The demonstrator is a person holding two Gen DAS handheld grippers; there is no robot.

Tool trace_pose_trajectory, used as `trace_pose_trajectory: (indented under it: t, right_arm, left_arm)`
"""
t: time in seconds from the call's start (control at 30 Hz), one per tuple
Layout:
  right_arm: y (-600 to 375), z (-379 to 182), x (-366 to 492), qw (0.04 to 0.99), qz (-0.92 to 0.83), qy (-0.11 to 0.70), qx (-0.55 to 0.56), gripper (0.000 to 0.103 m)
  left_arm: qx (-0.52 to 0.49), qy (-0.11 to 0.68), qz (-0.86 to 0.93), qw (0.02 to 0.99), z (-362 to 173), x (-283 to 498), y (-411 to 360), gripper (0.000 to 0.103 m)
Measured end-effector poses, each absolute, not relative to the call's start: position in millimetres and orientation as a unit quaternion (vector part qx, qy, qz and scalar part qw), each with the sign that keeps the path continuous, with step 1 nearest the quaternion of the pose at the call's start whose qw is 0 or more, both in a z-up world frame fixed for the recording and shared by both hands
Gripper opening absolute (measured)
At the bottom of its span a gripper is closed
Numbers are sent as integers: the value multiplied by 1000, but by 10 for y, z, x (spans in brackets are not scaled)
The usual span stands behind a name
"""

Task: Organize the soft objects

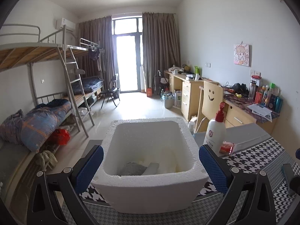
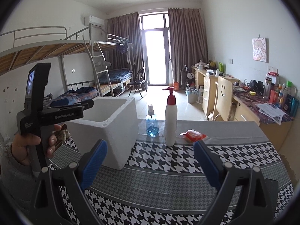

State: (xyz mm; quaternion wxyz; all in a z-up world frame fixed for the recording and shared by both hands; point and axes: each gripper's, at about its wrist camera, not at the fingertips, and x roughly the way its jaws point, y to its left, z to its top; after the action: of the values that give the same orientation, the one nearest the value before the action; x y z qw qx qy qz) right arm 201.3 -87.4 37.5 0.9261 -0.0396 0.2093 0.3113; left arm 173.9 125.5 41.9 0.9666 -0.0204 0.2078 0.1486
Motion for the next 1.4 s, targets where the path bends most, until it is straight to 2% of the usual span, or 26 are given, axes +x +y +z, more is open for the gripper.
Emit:
trace_pose_trajectory:
  t: [1.0,1.4]
  right_arm:
    - [-1244,579,1311,950,283,131,-31,96]
    - [-1387,559,1073,950,292,105,-26,100]
  left_arm:
    - [-14,98,109,989,582,463,532,102]
    - [-8,83,106,991,457,121,347,102]
